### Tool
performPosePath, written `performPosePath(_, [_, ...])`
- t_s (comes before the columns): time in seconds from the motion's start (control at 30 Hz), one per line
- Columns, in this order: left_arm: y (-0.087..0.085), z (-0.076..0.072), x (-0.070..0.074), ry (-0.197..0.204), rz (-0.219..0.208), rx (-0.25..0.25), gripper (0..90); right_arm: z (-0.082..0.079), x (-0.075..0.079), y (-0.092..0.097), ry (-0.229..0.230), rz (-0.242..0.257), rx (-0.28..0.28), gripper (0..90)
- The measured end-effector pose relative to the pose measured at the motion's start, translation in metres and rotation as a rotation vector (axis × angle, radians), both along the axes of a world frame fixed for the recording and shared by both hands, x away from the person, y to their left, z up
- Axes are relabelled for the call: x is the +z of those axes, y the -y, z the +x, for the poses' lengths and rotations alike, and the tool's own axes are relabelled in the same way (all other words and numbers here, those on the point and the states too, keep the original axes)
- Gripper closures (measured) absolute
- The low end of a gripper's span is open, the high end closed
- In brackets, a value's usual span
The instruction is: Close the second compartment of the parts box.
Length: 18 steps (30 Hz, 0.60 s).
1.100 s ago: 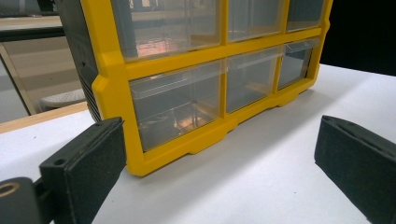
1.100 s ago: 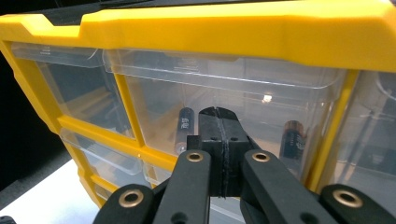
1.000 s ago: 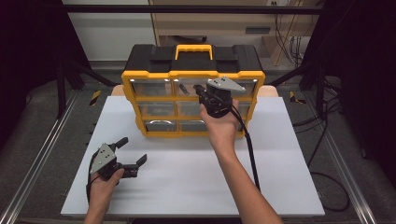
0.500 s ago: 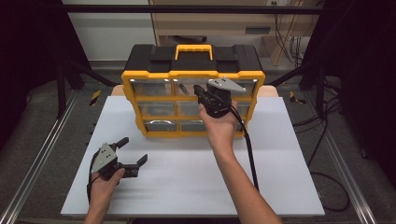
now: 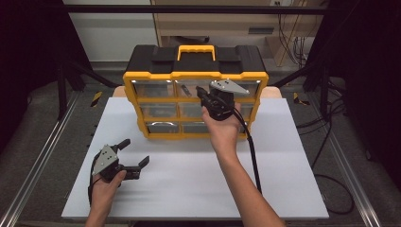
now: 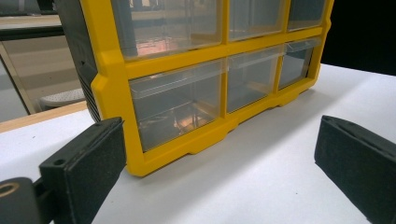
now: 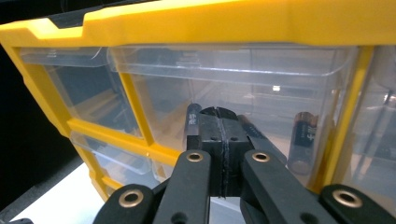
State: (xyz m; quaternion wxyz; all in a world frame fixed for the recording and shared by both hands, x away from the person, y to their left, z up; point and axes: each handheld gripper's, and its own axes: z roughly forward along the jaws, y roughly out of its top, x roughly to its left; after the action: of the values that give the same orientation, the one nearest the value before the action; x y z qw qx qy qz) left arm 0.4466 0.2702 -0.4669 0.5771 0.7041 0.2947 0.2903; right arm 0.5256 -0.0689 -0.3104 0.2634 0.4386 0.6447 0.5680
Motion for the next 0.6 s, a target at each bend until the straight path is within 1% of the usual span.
performPosePath(0.13, [0.001,0.0,0.0,-0.001,0.001,-0.003,1.9,-0.005,0.001,0.001,0.012,-0.029,0.008,90.0])
performPosePath(0.33, [0.001,0.0,0.0,0.0,0.005,-0.004,1.9,-0.011,0.001,0.006,0.01,-0.036,0.006,90.0])
performPosePath(0.47, [0.003,0.0,0.0,-0.001,0.004,-0.005,1.8,-0.019,0.003,0.008,0.013,-0.049,0.018,90.0])
performPosePath(0.6, [0.006,0.0,0.0,-0.001,0.02,-0.013,1.8,-0.027,0.003,0.009,0.011,-0.078,0.026,90.0])
